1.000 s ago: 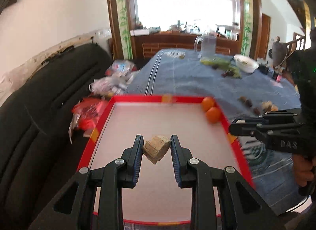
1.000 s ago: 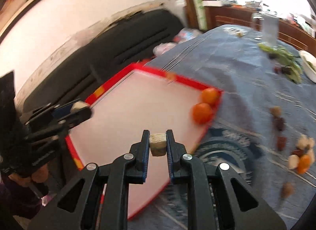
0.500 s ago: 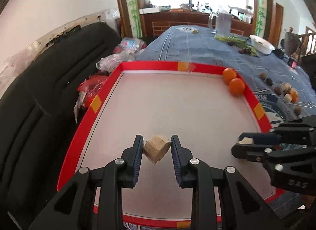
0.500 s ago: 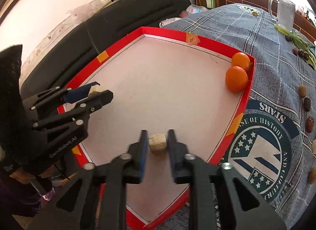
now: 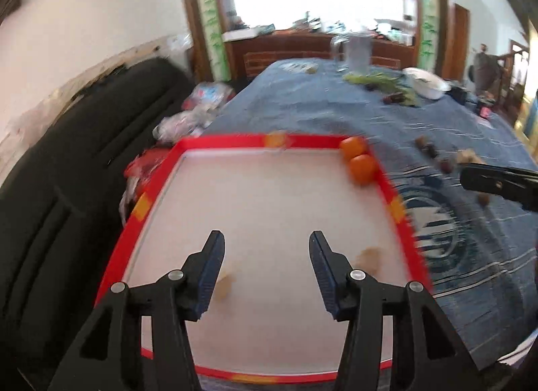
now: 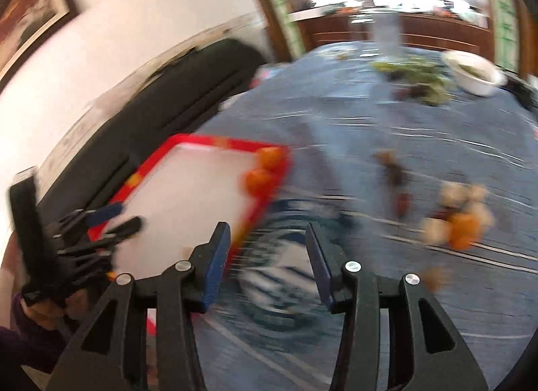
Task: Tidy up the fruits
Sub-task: 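Open the right gripper over the tray while the left gripper drops its cube, then grasp an orange with the right gripper while the left grasps a brown round fruit, then carry the orange in the right gripper to the tray while the left carries the brown fruit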
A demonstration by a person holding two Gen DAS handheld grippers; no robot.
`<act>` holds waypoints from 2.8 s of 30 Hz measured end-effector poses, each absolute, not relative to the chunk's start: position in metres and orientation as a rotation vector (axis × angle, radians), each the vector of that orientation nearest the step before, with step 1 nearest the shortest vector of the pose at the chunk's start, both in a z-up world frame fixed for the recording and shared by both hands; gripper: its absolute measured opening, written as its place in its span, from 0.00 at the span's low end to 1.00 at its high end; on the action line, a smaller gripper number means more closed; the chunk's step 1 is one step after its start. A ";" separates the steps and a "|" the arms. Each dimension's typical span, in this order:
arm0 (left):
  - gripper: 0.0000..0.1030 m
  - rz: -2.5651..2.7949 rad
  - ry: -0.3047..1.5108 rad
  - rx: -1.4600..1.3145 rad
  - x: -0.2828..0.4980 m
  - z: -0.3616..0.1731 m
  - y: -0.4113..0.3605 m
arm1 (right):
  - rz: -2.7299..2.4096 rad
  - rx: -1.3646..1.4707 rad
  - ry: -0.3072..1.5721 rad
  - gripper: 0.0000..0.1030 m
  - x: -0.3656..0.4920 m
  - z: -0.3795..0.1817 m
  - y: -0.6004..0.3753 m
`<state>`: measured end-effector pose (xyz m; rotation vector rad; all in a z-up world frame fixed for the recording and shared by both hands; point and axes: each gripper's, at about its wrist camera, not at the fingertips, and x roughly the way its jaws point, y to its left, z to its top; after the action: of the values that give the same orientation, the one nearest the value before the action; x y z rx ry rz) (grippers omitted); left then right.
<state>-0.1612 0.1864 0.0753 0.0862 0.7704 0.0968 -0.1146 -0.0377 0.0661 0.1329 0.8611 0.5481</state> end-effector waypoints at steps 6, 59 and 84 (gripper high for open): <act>0.57 -0.084 0.728 0.135 -0.154 0.090 0.124 | 0.333 0.180 0.900 0.47 -0.102 0.044 -0.127; 0.21 -0.416 0.963 0.145 -0.075 0.030 -0.054 | 0.300 0.497 0.918 0.32 -0.043 0.033 -0.221; 0.21 0.055 0.691 -0.037 -0.141 0.095 0.161 | 0.502 0.285 0.826 0.32 -0.084 0.063 -0.085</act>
<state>-0.1405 0.1613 0.0948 -0.0366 0.6906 0.0553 -0.0839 -0.0852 0.0625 0.2849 0.8262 0.5020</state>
